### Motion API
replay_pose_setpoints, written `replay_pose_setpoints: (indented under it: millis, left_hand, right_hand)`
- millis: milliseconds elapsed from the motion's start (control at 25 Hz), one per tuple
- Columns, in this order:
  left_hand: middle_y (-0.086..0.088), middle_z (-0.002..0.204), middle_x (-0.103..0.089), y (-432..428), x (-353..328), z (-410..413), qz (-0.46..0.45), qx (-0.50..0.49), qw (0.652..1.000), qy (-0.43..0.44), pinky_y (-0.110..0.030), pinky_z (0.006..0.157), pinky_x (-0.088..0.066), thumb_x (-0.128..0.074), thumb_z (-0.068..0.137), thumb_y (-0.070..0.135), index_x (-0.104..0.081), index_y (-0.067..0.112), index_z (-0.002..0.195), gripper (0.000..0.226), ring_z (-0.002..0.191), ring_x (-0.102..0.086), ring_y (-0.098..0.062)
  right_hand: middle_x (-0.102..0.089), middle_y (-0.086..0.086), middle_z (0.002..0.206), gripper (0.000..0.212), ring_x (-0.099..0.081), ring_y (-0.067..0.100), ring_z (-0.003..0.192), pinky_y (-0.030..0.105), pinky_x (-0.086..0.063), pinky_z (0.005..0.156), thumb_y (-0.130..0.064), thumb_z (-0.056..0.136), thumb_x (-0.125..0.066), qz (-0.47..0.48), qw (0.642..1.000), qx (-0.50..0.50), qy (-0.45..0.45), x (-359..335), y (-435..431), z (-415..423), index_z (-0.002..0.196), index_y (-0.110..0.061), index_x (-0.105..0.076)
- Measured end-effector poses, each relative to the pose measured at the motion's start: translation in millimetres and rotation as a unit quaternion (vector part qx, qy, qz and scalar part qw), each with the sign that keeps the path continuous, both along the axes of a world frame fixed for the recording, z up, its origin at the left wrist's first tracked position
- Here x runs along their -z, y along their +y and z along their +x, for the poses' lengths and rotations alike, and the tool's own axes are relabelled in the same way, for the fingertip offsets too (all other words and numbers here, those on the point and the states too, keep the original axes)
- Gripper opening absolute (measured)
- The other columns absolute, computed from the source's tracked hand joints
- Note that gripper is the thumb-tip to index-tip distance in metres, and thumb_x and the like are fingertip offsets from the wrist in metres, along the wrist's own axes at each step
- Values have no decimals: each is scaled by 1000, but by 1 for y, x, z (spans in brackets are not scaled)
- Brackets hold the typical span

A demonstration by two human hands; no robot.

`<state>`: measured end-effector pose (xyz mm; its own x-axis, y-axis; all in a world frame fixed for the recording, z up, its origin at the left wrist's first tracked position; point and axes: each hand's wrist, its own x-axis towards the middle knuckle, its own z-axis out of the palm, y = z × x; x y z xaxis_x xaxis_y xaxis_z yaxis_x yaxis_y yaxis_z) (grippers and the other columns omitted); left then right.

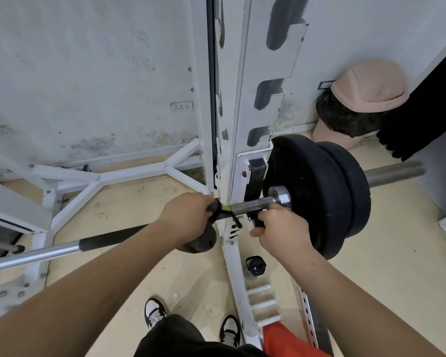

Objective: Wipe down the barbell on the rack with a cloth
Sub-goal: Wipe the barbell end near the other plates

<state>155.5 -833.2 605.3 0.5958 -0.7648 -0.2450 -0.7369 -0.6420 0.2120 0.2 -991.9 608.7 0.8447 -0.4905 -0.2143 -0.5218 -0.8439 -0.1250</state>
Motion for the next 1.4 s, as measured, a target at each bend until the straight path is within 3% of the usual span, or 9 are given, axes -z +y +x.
replay_pose_setpoints:
  millis: [120,320,480,560,760,880,1000,1160,1400]
  left_hand:
    - [-4,99,-66,-17,-2,5,12,-13,1000,9,-36,71,-46,-49,101,28,-62,24,102,14,95,-63,-30]
    - [-7,105,-69,-38,1,-12,-82,22,994,64,-36,78,-47,-53,100,24,-65,20,109,15,97,-62,-30]
    - [-5,103,-67,-5,2,19,58,-33,997,26,-36,73,-46,-50,101,27,-65,21,108,18,96,-62,-29]
    - [-6,100,-65,-21,0,1,18,-41,999,-1,-36,69,-45,-54,96,20,-67,22,108,18,97,-64,-31]
    - [-11,100,-61,-38,30,-64,-133,112,976,-133,-44,74,-53,-72,70,3,-69,13,108,39,91,-56,-33]
    - [-10,102,-64,11,33,-45,-126,151,964,-177,-41,70,-53,-63,72,21,-69,16,104,33,90,-58,-32]
    - [-8,102,-65,48,38,-39,-122,157,957,-211,-41,69,-51,-72,73,9,-71,17,99,27,92,-58,-32]
    - [-8,91,-60,-12,36,-48,-106,152,963,-197,-37,61,-47,-76,57,1,-70,17,86,34,81,-58,-31]
    - [-11,117,-64,13,47,-44,-115,196,949,-220,-44,84,-51,-66,68,7,-73,19,93,29,103,-59,-35]
  right_hand:
    - [-61,-1,118,28,-60,24,110,32,-44,71,-44,96,-63,3,1000,5,3,0,2,1,107,-20,-71]
    - [-62,0,117,29,-62,25,106,32,-44,69,-45,95,-64,-13,1000,1,6,-1,3,0,107,-20,-71]
    - [-61,-1,118,30,-61,24,107,32,-43,69,-46,96,-62,-7,1000,0,10,0,3,0,109,-20,-71]
    - [-61,-1,117,29,-61,24,107,32,-43,69,-46,95,-64,1,1000,2,11,0,1,0,107,-21,-71]
    - [-64,-5,115,23,-66,23,103,30,-44,67,-43,93,-66,-8,1000,-1,-6,-2,1,-1,106,-25,-72]
    - [-61,-3,114,28,-65,23,100,31,-43,66,-47,95,-63,-10,1000,-8,1,-3,2,-2,105,-22,-71]
    - [-60,-4,111,31,-64,22,96,31,-41,65,-50,97,-60,-15,1000,-20,3,-4,2,-4,103,-21,-69]
    - [-62,-4,109,27,-65,21,96,30,-39,64,-48,96,-63,-8,1000,-21,14,-6,-2,0,99,-22,-69]
    - [-65,-3,105,26,-66,22,93,32,-49,69,-46,95,-65,-20,999,-17,38,-12,1,4,101,-21,-69]
